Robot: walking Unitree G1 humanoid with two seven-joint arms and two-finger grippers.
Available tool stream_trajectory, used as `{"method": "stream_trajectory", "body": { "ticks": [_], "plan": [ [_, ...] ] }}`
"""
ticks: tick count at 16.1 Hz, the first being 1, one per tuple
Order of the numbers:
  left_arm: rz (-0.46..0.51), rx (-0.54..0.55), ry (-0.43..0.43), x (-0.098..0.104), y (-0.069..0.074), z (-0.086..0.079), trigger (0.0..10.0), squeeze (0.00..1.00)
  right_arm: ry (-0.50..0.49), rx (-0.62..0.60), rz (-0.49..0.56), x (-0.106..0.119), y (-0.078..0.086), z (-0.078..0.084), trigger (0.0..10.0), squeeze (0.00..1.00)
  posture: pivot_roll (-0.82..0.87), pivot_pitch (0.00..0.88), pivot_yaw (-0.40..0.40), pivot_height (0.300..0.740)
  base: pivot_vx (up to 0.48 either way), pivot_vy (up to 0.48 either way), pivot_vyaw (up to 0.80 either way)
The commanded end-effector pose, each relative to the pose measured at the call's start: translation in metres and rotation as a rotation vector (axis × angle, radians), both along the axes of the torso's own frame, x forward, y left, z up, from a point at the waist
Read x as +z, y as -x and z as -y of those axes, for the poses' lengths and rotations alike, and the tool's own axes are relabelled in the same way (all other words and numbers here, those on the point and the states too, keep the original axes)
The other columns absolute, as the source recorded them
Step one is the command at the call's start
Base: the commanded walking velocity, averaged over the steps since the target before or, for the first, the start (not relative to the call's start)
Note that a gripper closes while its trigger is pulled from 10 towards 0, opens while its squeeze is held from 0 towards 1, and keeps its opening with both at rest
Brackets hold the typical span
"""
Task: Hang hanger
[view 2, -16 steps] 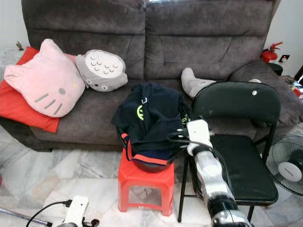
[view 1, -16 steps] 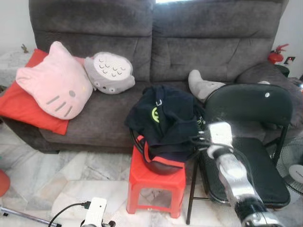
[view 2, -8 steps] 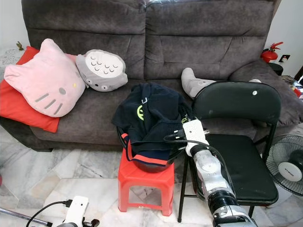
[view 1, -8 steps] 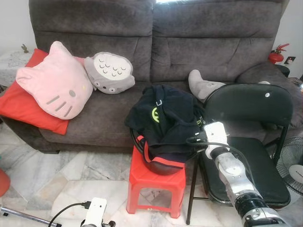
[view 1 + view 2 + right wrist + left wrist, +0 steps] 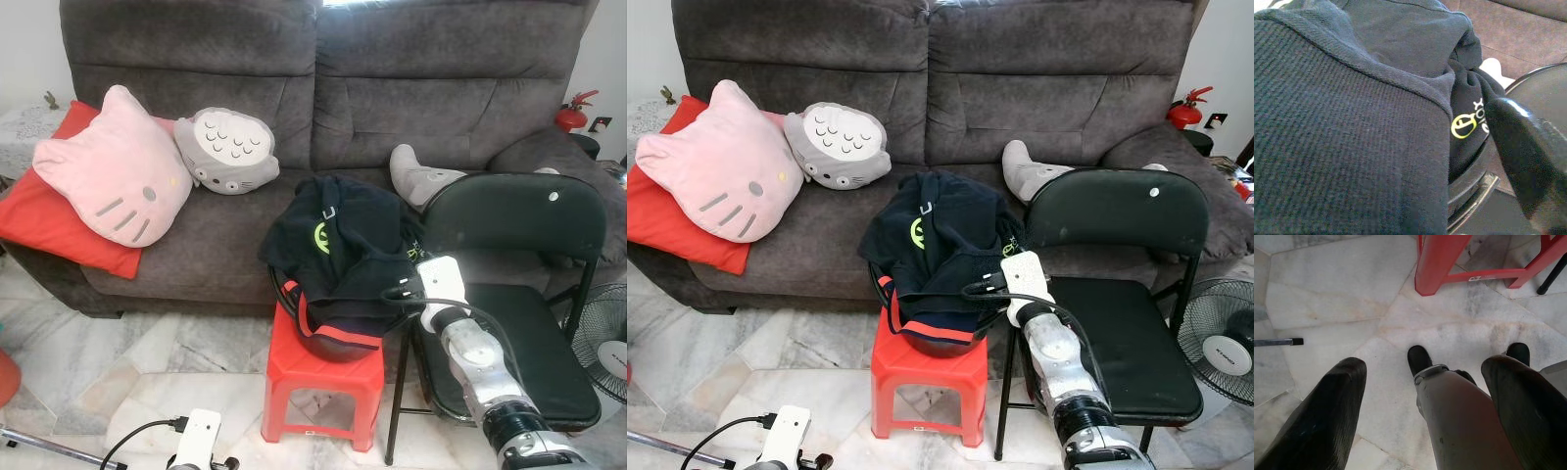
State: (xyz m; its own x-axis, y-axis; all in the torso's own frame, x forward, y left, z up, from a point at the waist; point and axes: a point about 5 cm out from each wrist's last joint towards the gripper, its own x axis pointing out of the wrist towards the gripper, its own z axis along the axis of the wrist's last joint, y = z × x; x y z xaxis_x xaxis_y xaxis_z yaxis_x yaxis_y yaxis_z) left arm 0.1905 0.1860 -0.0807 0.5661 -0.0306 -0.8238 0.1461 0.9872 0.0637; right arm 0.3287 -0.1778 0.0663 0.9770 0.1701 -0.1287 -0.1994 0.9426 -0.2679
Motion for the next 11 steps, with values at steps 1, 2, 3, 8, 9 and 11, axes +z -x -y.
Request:
{"method": "stream_trajectory", "body": {
  "ticks": [1, 2, 3, 8, 9, 11],
  "plan": [
    [-0.003, -0.012, -0.012, 0.0002, 0.0001, -0.0022, 10.0, 0.00, 0.000, 0.013, -0.005, -0.0007, -0.0004, -0.0023, 0.0, 0.00, 0.02, 0.000, -0.008, 0.740, 0.000, 0.000, 0.00],
    [-0.003, -0.011, -0.012, 0.0002, 0.0002, -0.0023, 10.0, 0.00, -0.003, 0.010, -0.006, -0.0010, -0.0005, -0.0027, 0.0, 0.00, 0.02, 0.000, -0.008, 0.740, 0.000, 0.000, 0.00],
    [-0.003, -0.012, -0.013, 0.0001, 0.0002, -0.0023, 10.0, 0.00, -0.004, -0.001, -0.010, -0.0015, -0.0008, -0.0025, 0.0, 0.00, 0.02, 0.000, -0.008, 0.740, 0.000, 0.000, 0.00],
    [-0.005, -0.012, -0.012, 0.0000, 0.0006, -0.0026, 10.0, 0.00, 0.011, -0.020, -0.028, -0.0057, 0.0006, -0.0029, 0.0, 0.00, 0.02, 0.000, -0.008, 0.740, 0.000, 0.000, 0.00],
    [-0.005, -0.012, -0.013, 0.0000, 0.0006, -0.0027, 10.0, 0.00, 0.011, -0.026, -0.030, -0.0060, 0.0005, -0.0023, 0.0, 0.00, 0.02, 0.000, -0.007, 0.740, 0.000, 0.000, 0.00],
    [-0.004, -0.013, -0.014, 0.0001, 0.0005, -0.0028, 10.0, 0.00, 0.009, -0.030, -0.025, -0.0056, 0.0002, -0.0024, 0.0, 0.00, 0.03, 0.000, -0.007, 0.740, 0.000, 0.000, 0.00]
  ]
}}
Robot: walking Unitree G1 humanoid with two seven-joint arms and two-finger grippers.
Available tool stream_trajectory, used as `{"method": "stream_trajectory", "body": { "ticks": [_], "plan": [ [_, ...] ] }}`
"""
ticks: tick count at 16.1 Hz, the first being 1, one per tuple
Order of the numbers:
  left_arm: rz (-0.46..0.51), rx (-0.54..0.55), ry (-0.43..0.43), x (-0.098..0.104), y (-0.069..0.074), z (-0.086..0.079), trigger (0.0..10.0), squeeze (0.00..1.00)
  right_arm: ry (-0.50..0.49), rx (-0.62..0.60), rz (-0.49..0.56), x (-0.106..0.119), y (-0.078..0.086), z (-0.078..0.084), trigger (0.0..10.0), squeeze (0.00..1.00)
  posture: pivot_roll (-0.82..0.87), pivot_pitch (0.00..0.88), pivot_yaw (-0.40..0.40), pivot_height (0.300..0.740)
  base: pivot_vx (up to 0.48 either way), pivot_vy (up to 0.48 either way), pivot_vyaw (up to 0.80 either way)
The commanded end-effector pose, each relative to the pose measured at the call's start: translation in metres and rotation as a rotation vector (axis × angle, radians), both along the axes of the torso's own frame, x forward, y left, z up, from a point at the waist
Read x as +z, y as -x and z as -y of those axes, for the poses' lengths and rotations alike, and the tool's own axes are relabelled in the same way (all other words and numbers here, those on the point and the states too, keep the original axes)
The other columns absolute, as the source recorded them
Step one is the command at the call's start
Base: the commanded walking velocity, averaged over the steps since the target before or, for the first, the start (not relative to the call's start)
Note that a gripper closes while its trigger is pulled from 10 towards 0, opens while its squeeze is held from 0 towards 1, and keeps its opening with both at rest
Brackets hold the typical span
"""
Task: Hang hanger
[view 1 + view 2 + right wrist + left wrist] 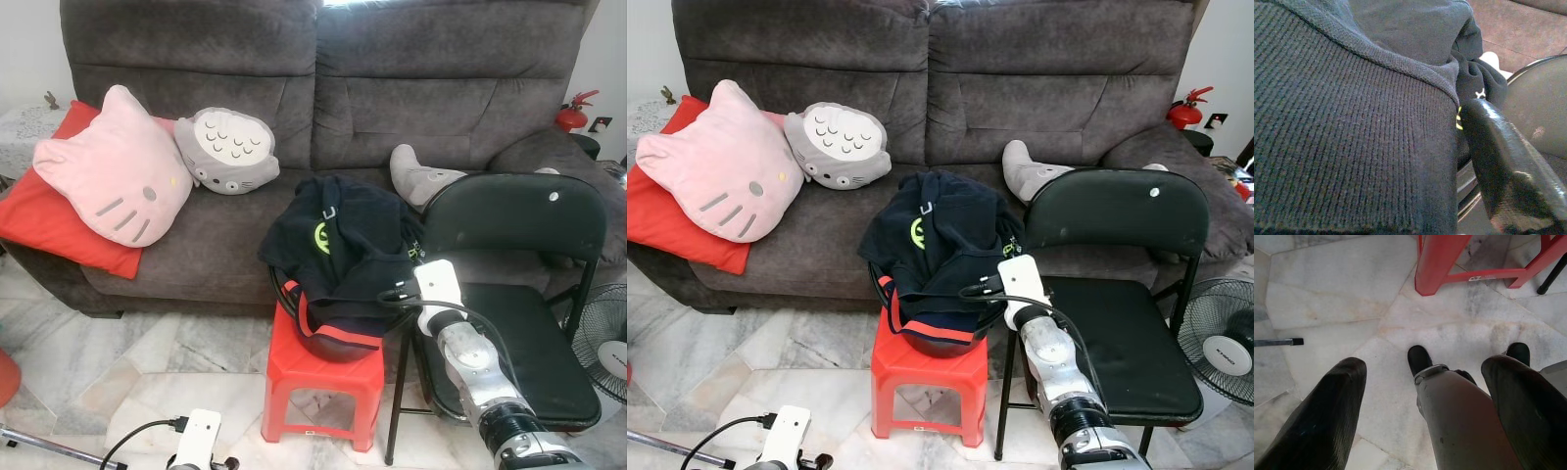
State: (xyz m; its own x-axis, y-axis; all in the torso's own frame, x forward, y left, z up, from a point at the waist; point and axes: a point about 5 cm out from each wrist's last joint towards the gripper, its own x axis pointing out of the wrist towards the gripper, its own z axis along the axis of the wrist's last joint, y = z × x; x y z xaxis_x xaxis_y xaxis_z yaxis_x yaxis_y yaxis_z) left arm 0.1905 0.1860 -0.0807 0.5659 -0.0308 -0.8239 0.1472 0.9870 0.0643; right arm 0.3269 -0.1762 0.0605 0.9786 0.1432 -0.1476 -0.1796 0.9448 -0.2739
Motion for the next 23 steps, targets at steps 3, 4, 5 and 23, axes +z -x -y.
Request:
{"method": "stream_trajectory", "body": {
  "ticks": [3, 4, 5, 23],
  "plan": [
    [-0.003, -0.012, -0.014, 0.000, 0.000, -0.003, 10.0, 0.00, -0.004, -0.009, 0.002, 0.002, -0.003, 0.000, 0.0, 0.00, 0.03, 0.000, -0.006, 0.740, 0.000, 0.000, 0.00],
    [-0.004, -0.013, -0.014, 0.000, 0.000, -0.003, 10.0, 0.00, -0.004, -0.010, 0.007, 0.004, -0.003, 0.001, 0.0, 0.00, 0.03, 0.000, -0.006, 0.740, 0.000, 0.000, 0.00],
    [-0.004, -0.014, -0.014, 0.000, 0.001, -0.003, 10.0, 0.00, -0.002, -0.011, 0.009, 0.004, -0.004, 0.001, 0.0, 0.00, 0.02, 0.000, -0.007, 0.740, 0.000, 0.000, 0.00],
    [-0.008, -0.030, -0.004, 0.000, -0.001, 0.001, 10.0, 0.00, 0.147, 0.062, 0.272, 0.164, -0.070, 0.013, 10.0, 0.00, 0.00, 0.000, -0.008, 0.740, 0.000, 0.000, 0.00]
  ]
}}
